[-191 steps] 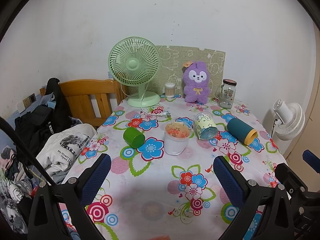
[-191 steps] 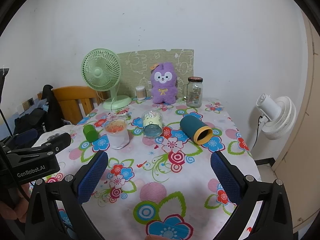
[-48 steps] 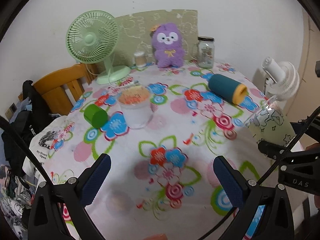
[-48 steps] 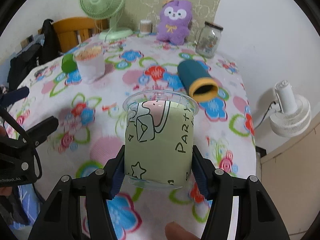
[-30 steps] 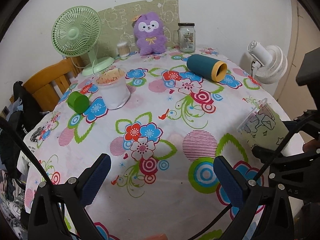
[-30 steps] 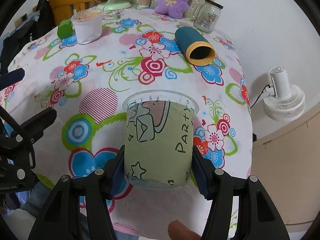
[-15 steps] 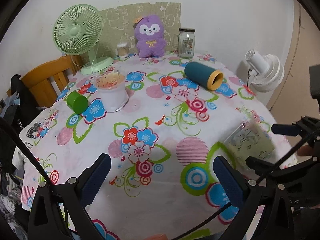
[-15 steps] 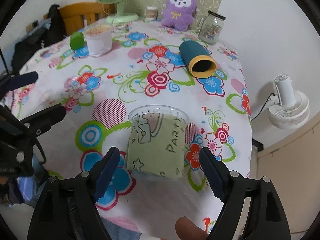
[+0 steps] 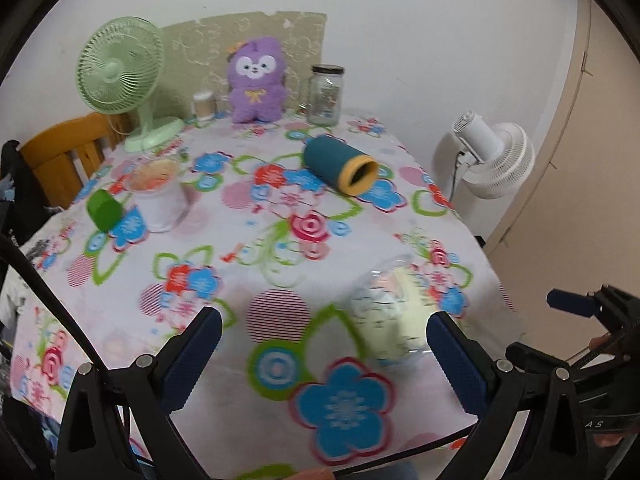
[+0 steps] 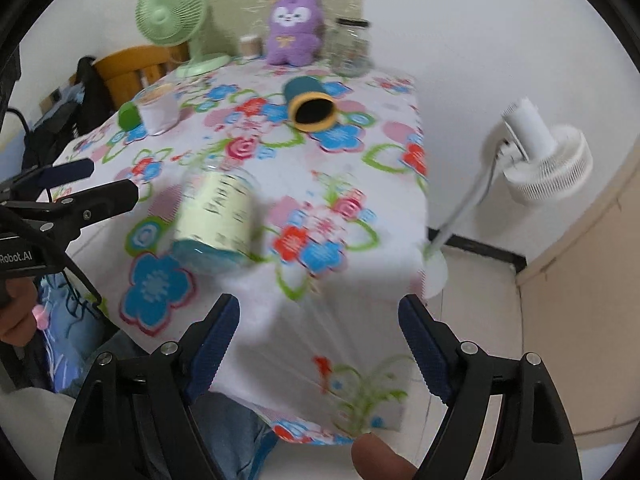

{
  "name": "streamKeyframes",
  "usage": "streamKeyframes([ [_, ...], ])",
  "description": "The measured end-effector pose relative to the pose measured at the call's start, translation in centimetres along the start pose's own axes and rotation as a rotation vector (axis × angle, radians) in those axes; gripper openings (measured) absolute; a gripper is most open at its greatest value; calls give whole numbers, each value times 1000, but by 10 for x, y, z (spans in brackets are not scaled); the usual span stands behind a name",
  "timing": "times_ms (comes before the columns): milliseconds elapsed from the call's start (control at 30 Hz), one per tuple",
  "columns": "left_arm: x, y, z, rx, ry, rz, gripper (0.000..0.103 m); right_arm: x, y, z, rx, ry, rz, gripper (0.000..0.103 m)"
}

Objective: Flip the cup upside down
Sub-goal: 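Close the left gripper on the cup while the right gripper opens and releases it, then lift the cup with the left gripper and start rotating it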

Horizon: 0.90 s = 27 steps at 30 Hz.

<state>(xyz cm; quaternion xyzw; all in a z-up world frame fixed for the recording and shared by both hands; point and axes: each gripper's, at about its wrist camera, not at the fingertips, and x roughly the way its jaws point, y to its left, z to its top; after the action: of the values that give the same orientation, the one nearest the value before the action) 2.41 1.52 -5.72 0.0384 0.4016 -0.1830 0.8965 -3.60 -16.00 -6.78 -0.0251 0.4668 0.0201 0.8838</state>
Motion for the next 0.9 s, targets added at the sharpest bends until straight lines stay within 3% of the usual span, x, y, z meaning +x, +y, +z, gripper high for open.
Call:
streamKeyframes([
  [400, 44, -43, 1, -128, 103, -15, 103, 8, -71, -35, 166, 2, 38, 84],
  [900, 82, -49, -6, -190, 200, 57, 103, 34, -91, -46, 217, 26, 87, 84],
])
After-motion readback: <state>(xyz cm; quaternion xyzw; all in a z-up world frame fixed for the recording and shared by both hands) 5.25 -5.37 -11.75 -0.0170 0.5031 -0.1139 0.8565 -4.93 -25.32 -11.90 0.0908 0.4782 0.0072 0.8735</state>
